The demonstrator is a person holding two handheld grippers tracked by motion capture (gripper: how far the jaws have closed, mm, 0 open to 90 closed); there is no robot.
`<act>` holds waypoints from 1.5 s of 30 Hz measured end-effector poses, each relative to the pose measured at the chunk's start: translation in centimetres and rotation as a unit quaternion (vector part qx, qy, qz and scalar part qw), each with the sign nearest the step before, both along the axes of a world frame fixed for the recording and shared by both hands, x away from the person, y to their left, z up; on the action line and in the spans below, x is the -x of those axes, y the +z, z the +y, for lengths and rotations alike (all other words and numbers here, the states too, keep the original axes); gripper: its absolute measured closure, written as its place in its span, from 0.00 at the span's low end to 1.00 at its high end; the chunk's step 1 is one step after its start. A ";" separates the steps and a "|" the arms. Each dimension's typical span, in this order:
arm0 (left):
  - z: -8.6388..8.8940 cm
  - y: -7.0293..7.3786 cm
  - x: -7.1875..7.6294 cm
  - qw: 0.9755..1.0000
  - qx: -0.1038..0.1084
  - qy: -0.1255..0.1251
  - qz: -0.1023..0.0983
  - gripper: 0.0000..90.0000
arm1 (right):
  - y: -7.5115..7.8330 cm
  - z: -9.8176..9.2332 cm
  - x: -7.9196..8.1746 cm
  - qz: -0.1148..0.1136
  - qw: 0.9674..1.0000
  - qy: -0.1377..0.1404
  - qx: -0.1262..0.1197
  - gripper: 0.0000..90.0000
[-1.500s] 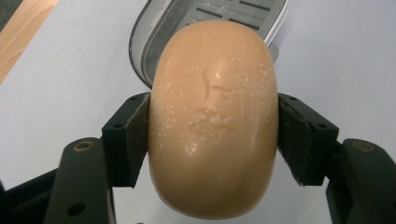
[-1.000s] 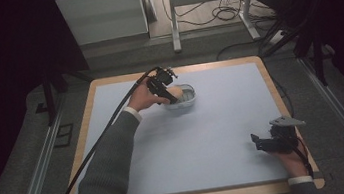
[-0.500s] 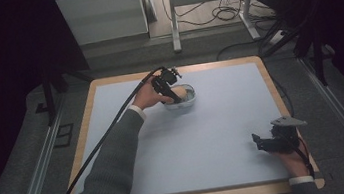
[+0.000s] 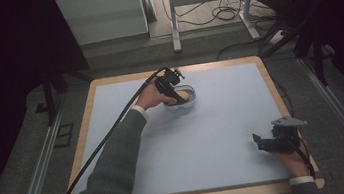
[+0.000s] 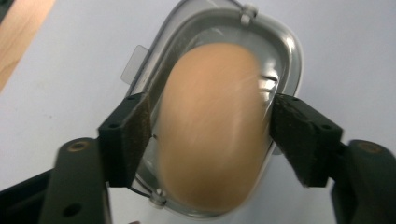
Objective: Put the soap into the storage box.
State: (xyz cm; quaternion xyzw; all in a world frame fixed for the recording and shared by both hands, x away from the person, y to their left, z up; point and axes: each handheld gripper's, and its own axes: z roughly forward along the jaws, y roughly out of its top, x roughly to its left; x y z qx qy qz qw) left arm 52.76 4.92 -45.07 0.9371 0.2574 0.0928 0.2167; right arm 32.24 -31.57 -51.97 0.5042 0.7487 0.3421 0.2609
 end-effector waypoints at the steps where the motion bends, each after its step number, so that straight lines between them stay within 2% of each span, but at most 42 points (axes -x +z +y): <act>1: 0.0 0.3 0.1 1.000 0.003 -0.001 -0.002 0.31 | 0.0 0.0 0.0 0.000 1.000 -0.002 -0.001 0.09; 2: 0.1 0.9 0.5 1.000 0.003 -0.002 -0.009 0.30 | 0.0 0.0 0.0 0.001 1.000 -0.001 0.000 0.09; 7: 0.7 1.9 1.5 1.000 0.013 -0.003 -0.023 0.29 | 0.0 0.0 0.1 0.000 1.000 -0.002 0.002 0.09; 9: 1.4 2.4 2.5 0.999 0.022 -0.001 -0.030 0.28 | 0.0 0.0 0.1 -0.001 1.000 -0.001 0.004 0.09; 10: 1.4 2.4 2.5 0.999 0.022 -0.001 -0.030 0.28 | 0.0 0.0 0.1 -0.001 1.000 -0.001 0.004 0.09; 16: 3.4 2.8 4.9 0.999 0.040 0.005 -0.037 0.28 | 0.1 0.3 0.0 -0.001 1.000 0.001 0.003 0.09; 22: 5.9 2.2 7.7 0.998 0.058 0.017 -0.033 0.28 | 0.1 0.5 0.0 -0.002 1.000 0.004 0.004 0.09; 23: 6.9 1.8 8.9 0.996 0.076 0.025 -0.032 0.28 | 0.1 0.5 0.0 -0.002 1.000 0.005 0.004 0.09; 24: 6.9 1.8 8.9 0.996 0.076 0.025 -0.032 0.28 | 0.1 0.5 0.1 -0.003 1.000 0.004 0.004 0.09; 25: 7.8 1.3 10.1 0.995 0.089 0.030 -0.030 0.28 | 0.1 0.5 0.1 -0.003 1.000 0.003 0.004 0.09; 26: 8.3 1.0 10.7 0.994 0.097 0.035 -0.028 0.28 | 0.1 0.5 0.1 -0.003 1.000 0.003 0.003 0.09; 27: 8.3 1.0 10.7 0.994 0.097 0.035 -0.028 0.28 | 0.2 0.5 0.1 -0.003 1.000 0.003 0.003 0.09; 30: 9.6 0.1 12.5 0.992 0.113 0.051 -0.027 0.29 | 0.2 0.4 0.1 -0.003 1.000 0.004 0.002 0.09; 31: 10.5 -0.4 13.5 0.991 0.121 0.059 -0.027 0.29 | 0.2 0.5 0.1 -0.005 1.000 0.004 0.003 0.09; 32: 10.5 -0.4 13.5 0.991 0.121 0.059 -0.027 0.29 | 0.2 0.5 0.1 -0.005 1.000 0.004 0.003 0.09; 33: 11.5 -0.9 14.4 0.989 0.133 0.067 -0.023 0.29 | 0.2 0.5 0.1 -0.006 1.000 0.004 0.003 0.09; 34: 11.5 -0.9 14.4 0.989 0.133 0.067 -0.023 0.29 | 0.2 0.5 0.1 -0.006 1.000 0.004 0.003 0.09; 37: 12.9 -1.5 15.6 0.987 0.138 0.084 -0.026 0.29 | 0.3 0.6 0.1 -0.005 1.000 0.005 0.003 0.09; 38: 13.4 -1.7 16.0 0.986 0.140 0.090 -0.026 0.29 | 0.3 0.6 0.1 -0.004 1.000 0.006 0.004 0.09; 39: 14.3 -2.2 16.9 0.983 0.151 0.099 -0.023 0.29 | 0.3 0.6 0.1 -0.005 1.000 0.006 0.003 0.09; 40: 14.3 -2.2 16.9 0.983 0.151 0.099 -0.023 0.29 | 0.3 0.6 0.1 -0.005 1.000 0.006 0.003 0.09; 45: 16.0 -3.6 18.8 0.980 0.154 0.121 -0.022 0.29 | 0.3 0.4 0.1 -0.006 1.000 0.002 0.002 0.09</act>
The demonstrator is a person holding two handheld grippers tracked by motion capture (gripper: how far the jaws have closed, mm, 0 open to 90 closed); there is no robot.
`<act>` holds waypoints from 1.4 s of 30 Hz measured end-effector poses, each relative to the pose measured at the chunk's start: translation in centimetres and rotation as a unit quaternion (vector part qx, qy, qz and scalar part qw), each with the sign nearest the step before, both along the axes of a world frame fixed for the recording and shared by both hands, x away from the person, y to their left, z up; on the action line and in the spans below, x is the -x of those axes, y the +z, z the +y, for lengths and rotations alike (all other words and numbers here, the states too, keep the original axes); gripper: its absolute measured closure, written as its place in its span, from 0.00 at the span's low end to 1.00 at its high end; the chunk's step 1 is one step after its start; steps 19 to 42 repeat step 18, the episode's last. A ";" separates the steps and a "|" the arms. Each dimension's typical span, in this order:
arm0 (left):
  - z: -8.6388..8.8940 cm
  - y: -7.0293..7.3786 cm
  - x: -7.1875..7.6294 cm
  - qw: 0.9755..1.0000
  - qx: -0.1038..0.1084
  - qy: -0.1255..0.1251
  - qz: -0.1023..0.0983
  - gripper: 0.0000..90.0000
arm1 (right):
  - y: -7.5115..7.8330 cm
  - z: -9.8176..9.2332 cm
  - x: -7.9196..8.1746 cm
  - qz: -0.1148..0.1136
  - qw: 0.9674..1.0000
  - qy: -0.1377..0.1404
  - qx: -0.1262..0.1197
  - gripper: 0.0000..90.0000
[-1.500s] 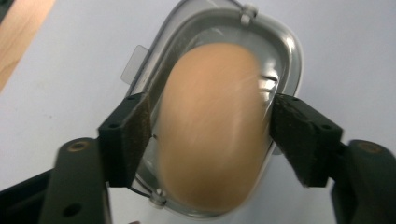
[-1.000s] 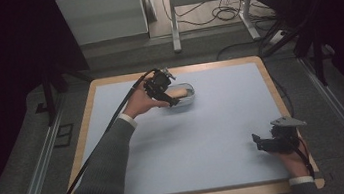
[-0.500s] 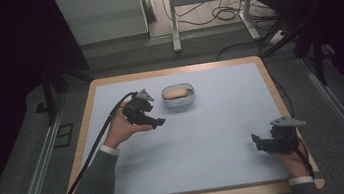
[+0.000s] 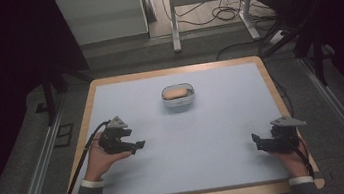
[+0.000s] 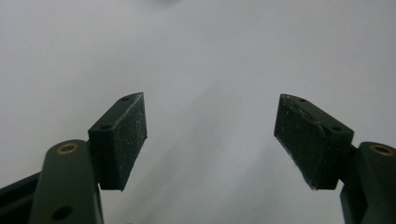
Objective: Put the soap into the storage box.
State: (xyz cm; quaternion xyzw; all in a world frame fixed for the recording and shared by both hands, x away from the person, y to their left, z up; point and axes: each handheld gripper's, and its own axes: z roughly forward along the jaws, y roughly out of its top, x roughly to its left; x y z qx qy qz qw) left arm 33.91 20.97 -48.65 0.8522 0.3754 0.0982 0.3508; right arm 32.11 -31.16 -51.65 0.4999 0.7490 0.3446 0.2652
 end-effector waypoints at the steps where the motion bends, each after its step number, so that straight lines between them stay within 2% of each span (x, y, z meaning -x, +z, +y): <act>1: 0.3 -0.2 0.3 1.000 0.002 0.004 0.000 0.29 | 0.0 0.0 0.0 0.000 1.000 0.000 0.000 0.09; 3: 0.7 -0.5 0.7 1.000 0.007 0.012 -0.001 0.29 | 0.0 0.0 0.0 0.000 1.000 0.000 -0.001 0.09; 4: 1.0 -0.7 0.9 1.000 0.016 0.017 0.000 0.29 | 0.1 0.1 0.0 -0.001 1.000 0.000 -0.001 0.09; 7: 1.0 -0.7 0.9 1.000 0.013 0.016 0.001 0.29 | 0.1 0.3 0.0 -0.003 1.000 0.002 -0.001 0.09; 10: 1.1 -0.6 1.0 0.999 0.025 0.028 -0.008 0.29 | 0.2 0.3 0.0 -0.005 1.000 0.002 0.000 0.09; 12: 1.1 -0.6 0.9 0.999 0.028 0.031 -0.005 0.30 | 0.3 0.4 0.1 -0.006 1.000 0.003 -0.001 0.09; 18: 1.0 -0.8 0.8 0.999 0.027 0.033 -0.001 0.29 | 0.5 0.3 0.3 -0.013 1.000 0.002 -0.006 0.09; 42: 1.0 -0.8 0.8 0.999 0.027 0.033 -0.001 0.29 | 0.5 0.3 0.3 -0.013 1.000 0.002 -0.006 0.09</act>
